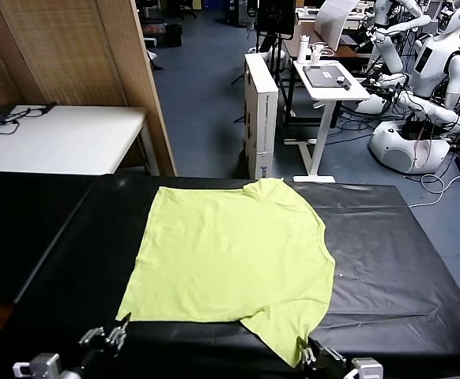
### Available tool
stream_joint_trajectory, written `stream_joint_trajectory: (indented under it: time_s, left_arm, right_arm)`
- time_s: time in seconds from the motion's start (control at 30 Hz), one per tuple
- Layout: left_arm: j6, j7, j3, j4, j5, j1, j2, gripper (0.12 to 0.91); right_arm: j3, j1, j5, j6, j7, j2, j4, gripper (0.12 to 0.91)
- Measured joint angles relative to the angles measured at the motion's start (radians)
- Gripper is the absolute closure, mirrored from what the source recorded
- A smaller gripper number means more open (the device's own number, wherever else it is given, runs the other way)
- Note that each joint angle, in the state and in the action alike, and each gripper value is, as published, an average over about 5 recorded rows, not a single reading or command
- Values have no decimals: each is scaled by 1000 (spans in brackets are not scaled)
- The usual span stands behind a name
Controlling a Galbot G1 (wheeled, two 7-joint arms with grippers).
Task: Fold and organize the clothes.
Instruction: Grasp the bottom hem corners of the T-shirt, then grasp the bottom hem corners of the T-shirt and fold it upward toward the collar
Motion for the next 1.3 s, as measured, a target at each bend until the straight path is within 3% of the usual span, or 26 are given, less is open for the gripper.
stream_joint_trajectory:
  time_s: [0.3,0.57,0.9,1.1,1.3]
  left_arm:
    - [-3,8,-7,-18,13,15,4,883]
    - [-11,-1,-47,-64,22,79,17,883]
    - [-22,-9,-75,-100,-22,119,6,883]
    - [-22,-1,-56,-107,-72,54,-22,883]
    - [-27,16,-34,-69,-33,-66,-64,883]
  right_arm:
    - [3,-65,-2,-42,46,20,56,886]
    - [13,-123,0,-50,43,10,99,886]
    - [79,-75,24,98,-60,17,78,886]
    - [111,22,39,126,-101,20,31,886]
    - [109,125,40,136,-122,23,-37,886]
